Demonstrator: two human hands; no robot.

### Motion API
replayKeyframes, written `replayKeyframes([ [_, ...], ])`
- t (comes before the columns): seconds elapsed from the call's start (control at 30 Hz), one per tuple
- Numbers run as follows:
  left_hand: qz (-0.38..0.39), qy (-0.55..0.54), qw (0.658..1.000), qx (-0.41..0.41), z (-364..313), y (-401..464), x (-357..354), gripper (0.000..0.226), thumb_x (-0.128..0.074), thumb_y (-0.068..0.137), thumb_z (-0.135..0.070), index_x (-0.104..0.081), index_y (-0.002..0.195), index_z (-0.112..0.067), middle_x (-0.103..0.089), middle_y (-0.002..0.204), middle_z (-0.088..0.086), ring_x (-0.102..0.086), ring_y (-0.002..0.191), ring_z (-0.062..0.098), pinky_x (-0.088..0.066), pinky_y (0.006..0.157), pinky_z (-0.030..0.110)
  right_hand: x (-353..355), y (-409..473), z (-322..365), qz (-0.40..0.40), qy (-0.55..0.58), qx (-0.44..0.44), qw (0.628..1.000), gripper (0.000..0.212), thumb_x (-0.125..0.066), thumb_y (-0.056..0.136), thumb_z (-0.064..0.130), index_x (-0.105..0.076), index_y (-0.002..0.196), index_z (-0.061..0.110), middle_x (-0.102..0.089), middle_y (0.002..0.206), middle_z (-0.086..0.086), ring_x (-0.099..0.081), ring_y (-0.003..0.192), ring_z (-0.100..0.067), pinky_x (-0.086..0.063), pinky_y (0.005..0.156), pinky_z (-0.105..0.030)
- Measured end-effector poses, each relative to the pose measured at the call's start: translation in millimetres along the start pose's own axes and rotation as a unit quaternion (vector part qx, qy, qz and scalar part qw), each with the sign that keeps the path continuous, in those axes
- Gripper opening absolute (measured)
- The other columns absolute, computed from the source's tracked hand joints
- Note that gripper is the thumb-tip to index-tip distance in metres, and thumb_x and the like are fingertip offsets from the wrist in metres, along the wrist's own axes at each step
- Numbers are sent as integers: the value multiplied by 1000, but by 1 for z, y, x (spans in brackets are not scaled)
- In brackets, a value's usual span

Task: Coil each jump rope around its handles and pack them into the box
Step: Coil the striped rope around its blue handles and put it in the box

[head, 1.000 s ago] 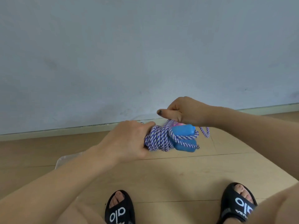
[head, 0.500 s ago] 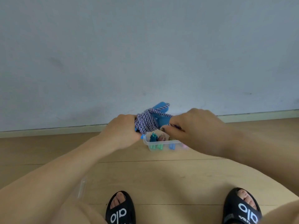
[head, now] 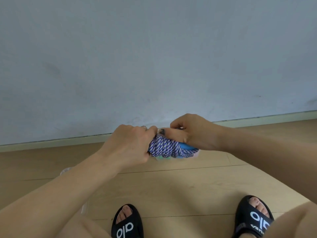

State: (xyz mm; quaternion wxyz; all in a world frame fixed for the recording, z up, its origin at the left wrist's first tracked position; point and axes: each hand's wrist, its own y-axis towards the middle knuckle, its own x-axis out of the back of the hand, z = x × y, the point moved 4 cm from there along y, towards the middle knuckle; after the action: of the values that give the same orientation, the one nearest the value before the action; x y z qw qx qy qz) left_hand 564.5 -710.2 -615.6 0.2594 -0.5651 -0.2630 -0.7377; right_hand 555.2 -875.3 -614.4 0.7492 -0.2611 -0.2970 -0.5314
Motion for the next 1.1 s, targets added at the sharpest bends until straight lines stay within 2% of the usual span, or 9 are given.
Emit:
replayKeyframes([
  [0.07,-21,5,1000,-15,-1,-2,1,35,-75,58,-28,-58,87,-19,-53,55,-4,-52,42,23,-22,40,24,-4,-2,-2,19,12,-18,1000,53,-54,90,55,-50,59,11,-43,53,1,-37,50,-10,-31,48,-20],
  [0.2,-14,-34,999,22,-6,-4,2,38,-66,73,-32,-47,104,-21,-51,68,-7,-54,58,22,-28,46,30,-3,1,-2,-11,34,-36,999,53,-55,91,54,-46,61,11,-39,55,-2,-33,49,-10,-28,47,-22],
  [0.3,60,-142,987,55,-14,-10,3,53,-65,71,-53,-29,104,-31,-47,75,-12,-51,67,12,-35,52,29,-9,1,-2,-26,44,-46,998,56,-59,89,55,-40,59,12,-33,56,-3,-28,49,-10,-25,44,-20],
  [0.43,106,-232,956,146,-22,-10,5,78,-58,52,-90,-39,107,-37,-59,78,-17,-57,70,-1,-48,59,27,-15,6,-2,-51,67,-72,994,59,-59,89,57,-42,59,10,-35,57,-3,-30,51,-12,-26,48,-22],
  [0.53,59,-198,963,171,-20,-4,10,73,-52,54,-92,-45,98,-34,-58,68,-15,-55,64,0,-36,52,23,-14,9,-3,-40,117,-97,988,63,-56,91,55,-58,76,-6,-46,66,-9,-41,60,-17,-35,59,-30],
  [0.67,8,-171,974,146,-19,-1,11,62,-48,60,-90,-51,80,-32,-56,58,-12,-53,57,3,-29,48,22,-12,9,-6,1,202,-135,970,43,-59,91,52,-58,75,12,-49,71,-12,-45,64,-21,-39,66,-32],
  [0.8,-5,-187,976,109,-15,-2,13,51,-45,64,-86,-51,77,-37,-57,59,-11,-53,58,5,-28,48,20,-11,5,-13,69,279,-175,941,34,-64,91,30,-49,65,14,-53,65,-7,-49,56,-18,-41,56,-28],
  [0.97,22,-196,974,109,-13,-1,6,60,-35,65,-88,-49,77,-31,-56,59,-9,-53,58,4,-34,51,25,-1,6,-7,-33,52,-125,990,30,-61,91,42,-52,71,21,-55,64,6,-49,56,-9,-35,54,-24],
  [1.1,23,-230,965,123,-5,1,7,58,-41,72,-84,-52,77,-28,-57,59,-7,-54,57,6,-38,51,26,12,2,-2,-93,28,-66,993,41,-59,93,43,-45,62,22,-45,55,8,-38,48,-6,-29,47,-15],
])
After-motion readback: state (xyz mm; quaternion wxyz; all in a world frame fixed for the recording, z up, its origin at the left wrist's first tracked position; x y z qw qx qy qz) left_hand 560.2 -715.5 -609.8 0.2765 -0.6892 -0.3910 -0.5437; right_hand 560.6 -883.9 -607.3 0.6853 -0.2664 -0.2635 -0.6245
